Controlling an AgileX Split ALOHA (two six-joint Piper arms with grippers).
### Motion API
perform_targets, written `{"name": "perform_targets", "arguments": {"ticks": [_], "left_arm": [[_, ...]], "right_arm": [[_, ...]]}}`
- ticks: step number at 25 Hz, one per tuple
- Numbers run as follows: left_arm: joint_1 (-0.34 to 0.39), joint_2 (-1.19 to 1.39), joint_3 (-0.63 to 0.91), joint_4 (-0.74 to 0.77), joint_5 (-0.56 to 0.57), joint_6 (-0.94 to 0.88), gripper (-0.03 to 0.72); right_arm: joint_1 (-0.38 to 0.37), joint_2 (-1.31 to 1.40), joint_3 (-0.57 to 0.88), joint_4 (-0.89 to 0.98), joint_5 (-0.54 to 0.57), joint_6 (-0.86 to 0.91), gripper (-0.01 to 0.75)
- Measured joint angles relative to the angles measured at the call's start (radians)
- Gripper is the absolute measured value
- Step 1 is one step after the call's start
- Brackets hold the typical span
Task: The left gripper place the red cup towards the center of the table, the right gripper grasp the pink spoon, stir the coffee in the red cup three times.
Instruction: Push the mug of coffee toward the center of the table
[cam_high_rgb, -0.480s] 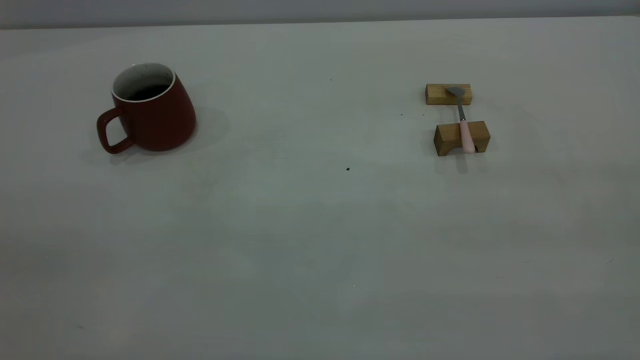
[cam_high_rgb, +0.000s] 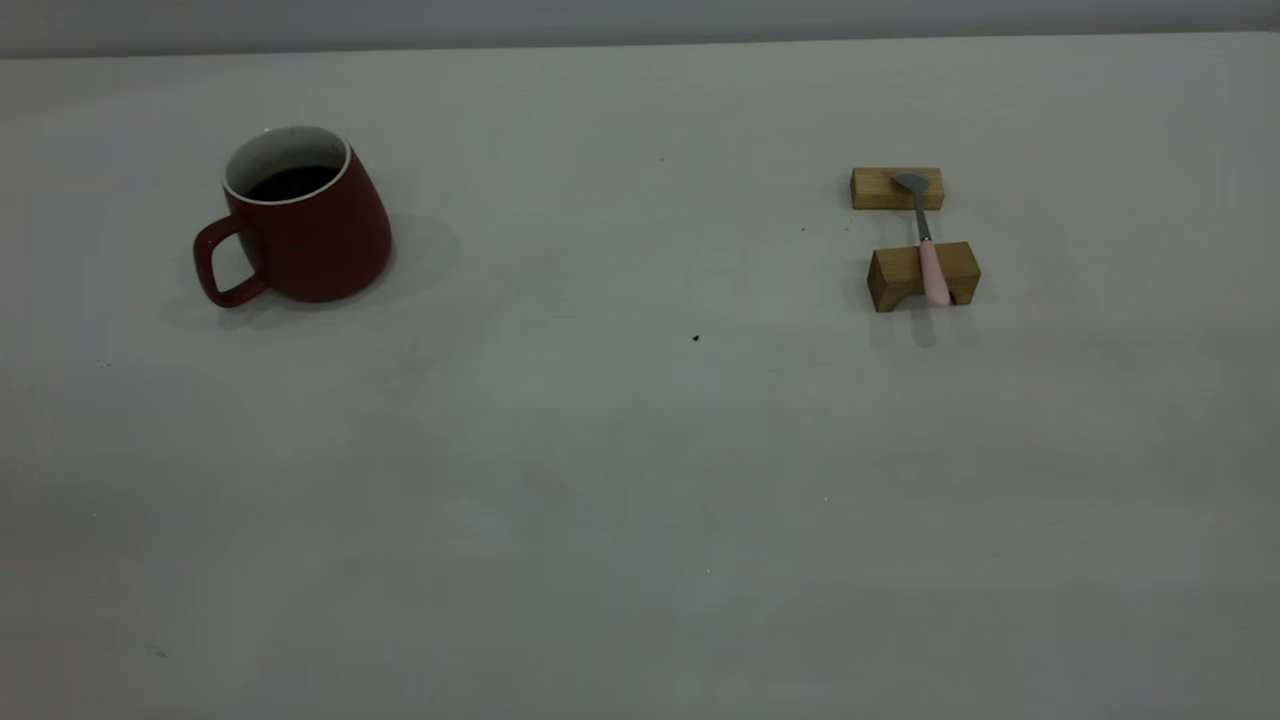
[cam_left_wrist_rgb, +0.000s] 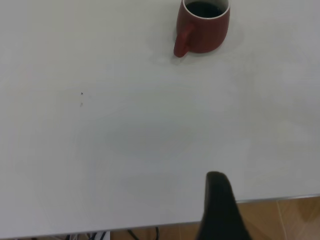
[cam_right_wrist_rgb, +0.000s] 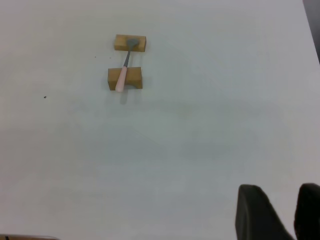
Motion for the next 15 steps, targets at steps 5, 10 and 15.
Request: {"name": "perform_targets", "arguments": {"ticks": [5,10,15], "left_arm": [[0.000,0.000,0.000,0.000,0.000,0.000,0.558],[0.000,0.000,0.000,-0.013,0.000,0.000,0.558],[0.000,0.117,-0.044,0.000,0.001,-0.013,0.558]], "right_arm": [[0.000,0.000,0.000,0.000,0.000,0.000,0.238],[0.000,0.000,0.000,0.000,0.000,0.000,0.238],[0.000,0.000,0.000,0.000,0.000,0.000,0.238]]}}
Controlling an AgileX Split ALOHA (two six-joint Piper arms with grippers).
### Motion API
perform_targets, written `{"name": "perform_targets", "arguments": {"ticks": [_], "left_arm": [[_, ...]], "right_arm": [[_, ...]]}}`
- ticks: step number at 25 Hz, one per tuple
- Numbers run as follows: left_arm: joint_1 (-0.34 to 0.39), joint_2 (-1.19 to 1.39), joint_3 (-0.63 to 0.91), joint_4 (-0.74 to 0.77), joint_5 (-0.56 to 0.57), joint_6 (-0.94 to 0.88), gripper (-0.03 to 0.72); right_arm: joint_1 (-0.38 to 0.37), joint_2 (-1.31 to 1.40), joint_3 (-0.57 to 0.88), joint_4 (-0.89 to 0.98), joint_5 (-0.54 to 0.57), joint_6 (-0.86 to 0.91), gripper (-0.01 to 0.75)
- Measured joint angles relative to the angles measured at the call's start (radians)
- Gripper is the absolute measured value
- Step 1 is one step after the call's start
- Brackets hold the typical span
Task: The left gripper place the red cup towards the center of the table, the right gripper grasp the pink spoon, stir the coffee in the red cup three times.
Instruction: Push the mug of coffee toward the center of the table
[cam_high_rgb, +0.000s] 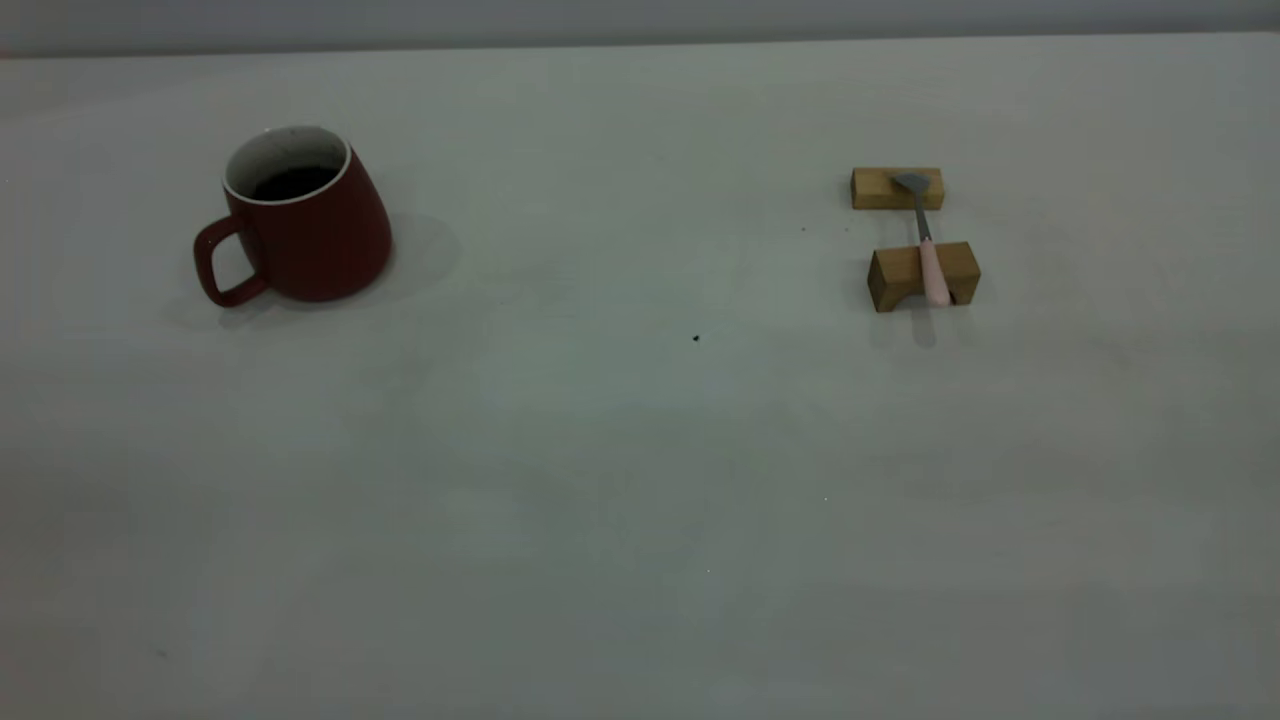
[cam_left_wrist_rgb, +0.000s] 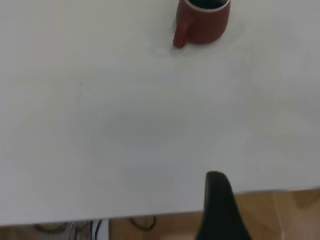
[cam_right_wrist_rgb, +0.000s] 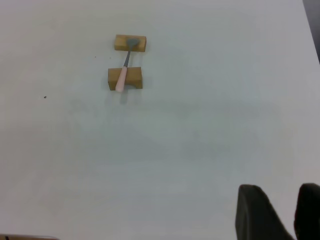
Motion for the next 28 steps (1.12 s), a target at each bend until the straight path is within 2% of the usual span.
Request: {"name": "perform_targets", "arguments": {"ticks": [4,12,19,24,28], "left_arm": [[0.000,0.237,-0.093,0.020,-0.028,0.038,0.558],[0.000,0.763,-0.212,0.062,-0.302,0.168,0.558],[0.000,1.202,-0.375,0.078,-0.447,0.487,0.621],[0.000,1.518,-0.568,0.084,-0.470,0.764,0.627],[0.000,1.746,-0.729,0.084,-0.478,0.912,0.626]], "right_arm": [[0.000,0.000,0.000,0.000,0.000,0.000,0.238],[0.000,0.000,0.000,0.000,0.000,0.000,0.238],[0.000,0.000,0.000,0.000,0.000,0.000,0.238],[0.000,0.000,0.000,0.000,0.000,0.000,0.238],[0.000,0.000,0.000,0.000,0.000,0.000,0.238]]}}
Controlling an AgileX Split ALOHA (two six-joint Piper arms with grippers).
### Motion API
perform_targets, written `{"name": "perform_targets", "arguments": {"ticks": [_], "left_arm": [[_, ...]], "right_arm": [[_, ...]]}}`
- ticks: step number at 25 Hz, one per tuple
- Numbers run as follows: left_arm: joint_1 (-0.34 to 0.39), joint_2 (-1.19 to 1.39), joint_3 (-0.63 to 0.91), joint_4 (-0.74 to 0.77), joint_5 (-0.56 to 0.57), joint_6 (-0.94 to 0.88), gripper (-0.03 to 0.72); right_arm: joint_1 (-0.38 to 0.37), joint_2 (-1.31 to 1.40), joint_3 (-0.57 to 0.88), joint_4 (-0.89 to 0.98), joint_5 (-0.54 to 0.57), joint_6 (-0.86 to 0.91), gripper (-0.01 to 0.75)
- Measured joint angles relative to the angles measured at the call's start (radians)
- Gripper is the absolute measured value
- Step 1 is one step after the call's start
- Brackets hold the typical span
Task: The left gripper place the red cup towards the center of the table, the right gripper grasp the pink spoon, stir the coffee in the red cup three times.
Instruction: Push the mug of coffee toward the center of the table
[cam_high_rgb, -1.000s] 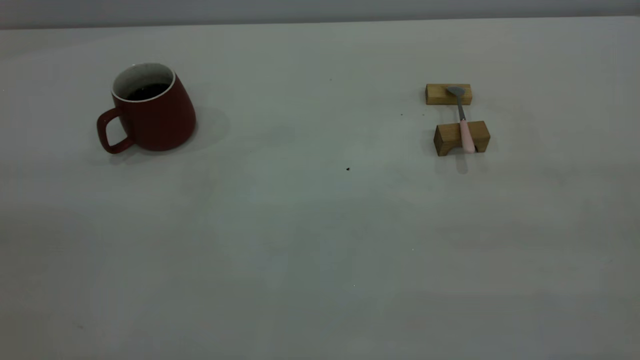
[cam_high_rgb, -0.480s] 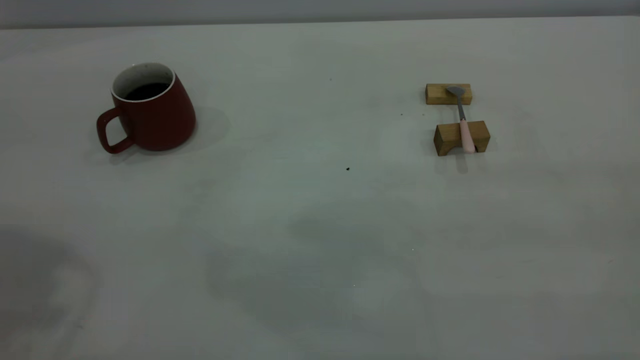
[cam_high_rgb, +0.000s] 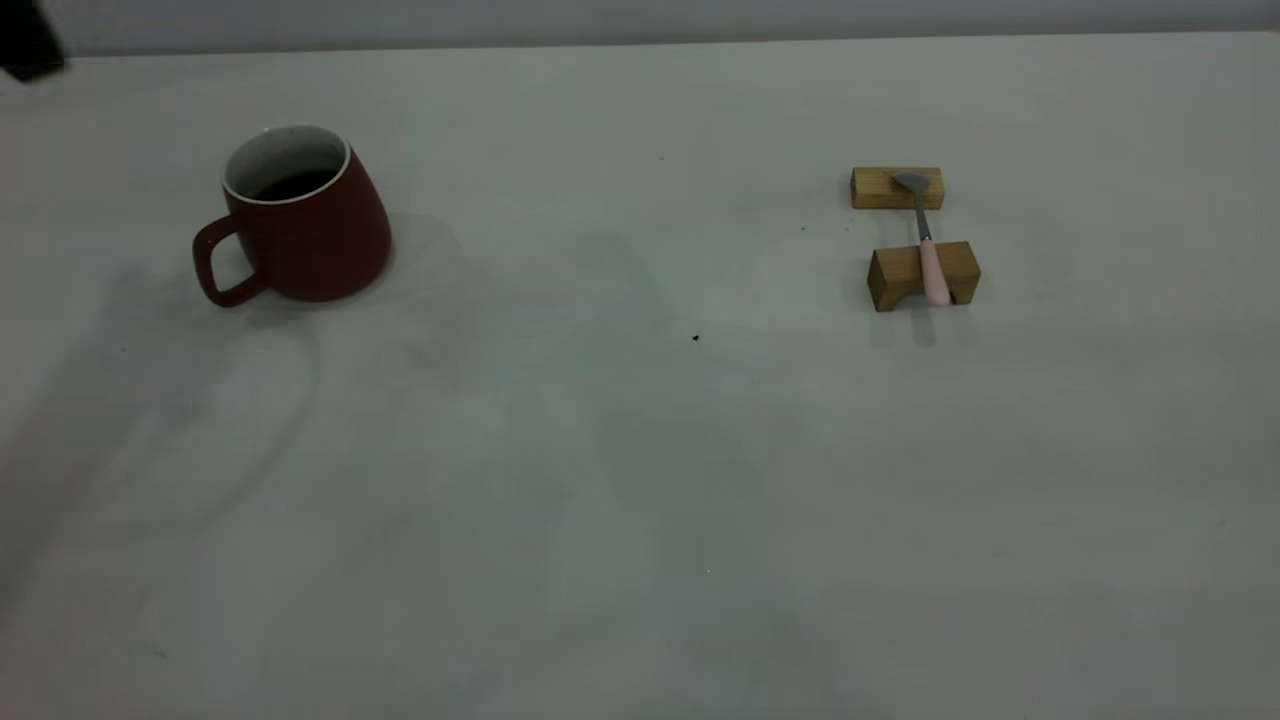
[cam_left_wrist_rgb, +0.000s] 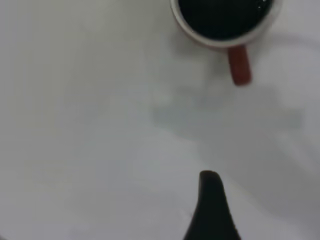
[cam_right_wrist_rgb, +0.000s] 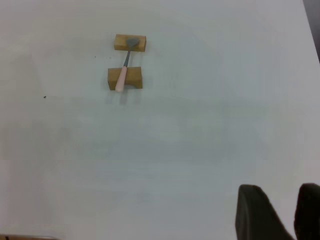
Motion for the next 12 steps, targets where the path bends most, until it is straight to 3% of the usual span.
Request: {"name": "perform_targets", "arguments": {"ticks": [6,12], "left_arm": [[0.000,0.227,-0.162,0.008,-0.026,0.231,0.611],[0.012,0.343,-0.214,0.009,-0.115,0.406,0.584]], "right_arm": [[0.000,0.000,0.000,0.000,0.000,0.000,0.238],[0.000,0.000,0.000,0.000,0.000,0.000,0.238]]}}
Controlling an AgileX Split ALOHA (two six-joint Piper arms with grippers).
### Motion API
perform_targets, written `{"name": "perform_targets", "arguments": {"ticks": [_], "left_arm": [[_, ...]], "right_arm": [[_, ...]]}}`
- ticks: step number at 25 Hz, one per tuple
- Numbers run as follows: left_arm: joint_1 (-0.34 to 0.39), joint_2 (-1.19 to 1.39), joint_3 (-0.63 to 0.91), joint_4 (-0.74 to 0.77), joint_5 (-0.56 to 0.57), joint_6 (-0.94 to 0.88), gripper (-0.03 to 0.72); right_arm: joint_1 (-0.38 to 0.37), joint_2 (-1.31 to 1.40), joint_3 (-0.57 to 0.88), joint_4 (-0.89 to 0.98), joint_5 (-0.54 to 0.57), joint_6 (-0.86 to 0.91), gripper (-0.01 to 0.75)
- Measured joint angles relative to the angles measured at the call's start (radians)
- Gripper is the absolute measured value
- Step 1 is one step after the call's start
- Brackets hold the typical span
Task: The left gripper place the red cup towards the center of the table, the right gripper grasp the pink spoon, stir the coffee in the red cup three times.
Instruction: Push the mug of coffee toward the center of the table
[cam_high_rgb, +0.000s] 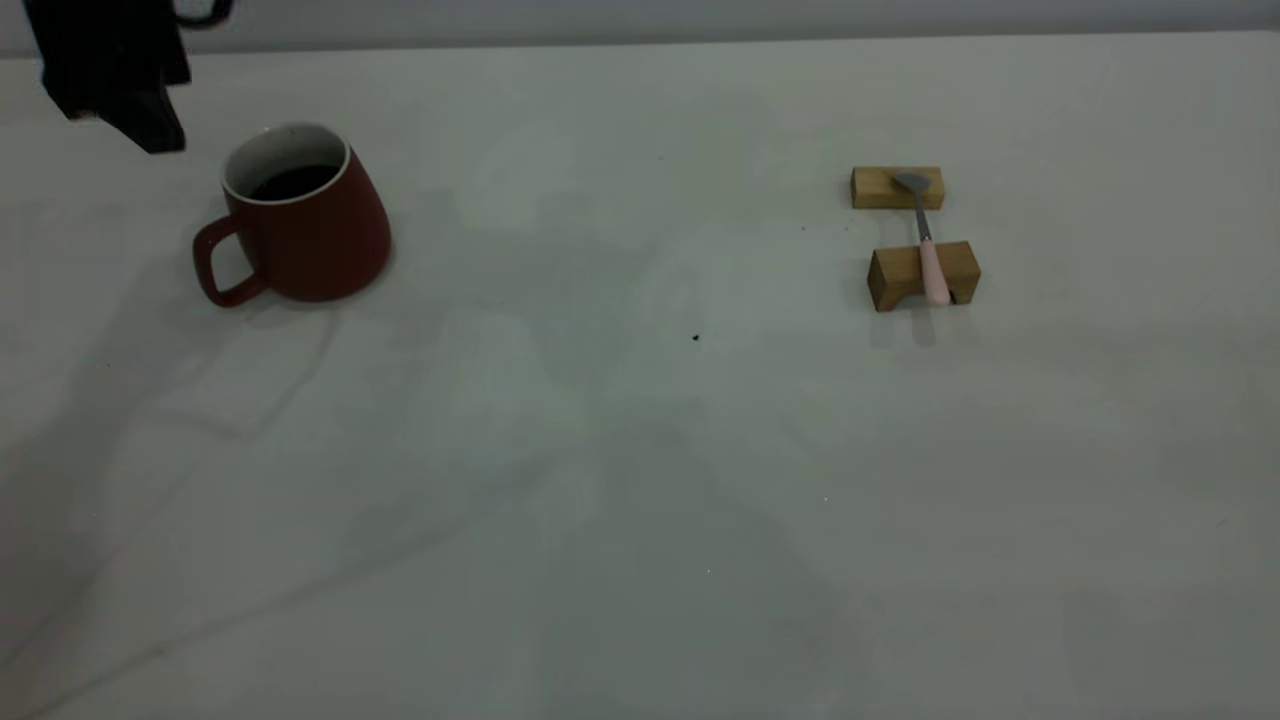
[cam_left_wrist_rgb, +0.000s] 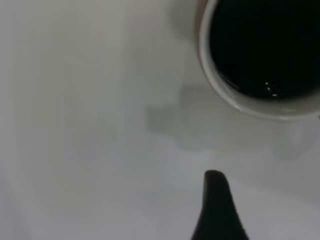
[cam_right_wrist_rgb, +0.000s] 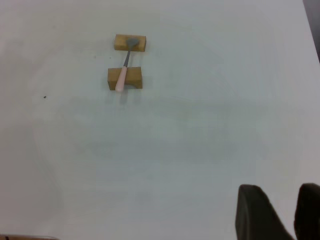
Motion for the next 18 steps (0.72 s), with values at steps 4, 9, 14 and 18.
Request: {"name": "perform_targets", "arguments": {"ticks": [4,9,14,18], "left_arm": [[0.016,0.047,0.000,0.000,-0.055,0.042,0.582],[0.030,0.108,-0.001,-0.001,-0.114,0.074,0.582],[0.030,0.157,-0.001,-0.005,-0.160,0.085,0.581],[0.030,0.163,-0.001,-0.018,-0.172,0.090,0.581]], "right_arm": [[0.000,0.000,0.000,0.000,0.000,0.000,0.238],[0.000,0.000,0.000,0.000,0.000,0.000,0.238],[0.000,0.000,0.000,0.000,0.000,0.000,0.238],[0.000,0.000,0.000,0.000,0.000,0.000,0.238]]}}
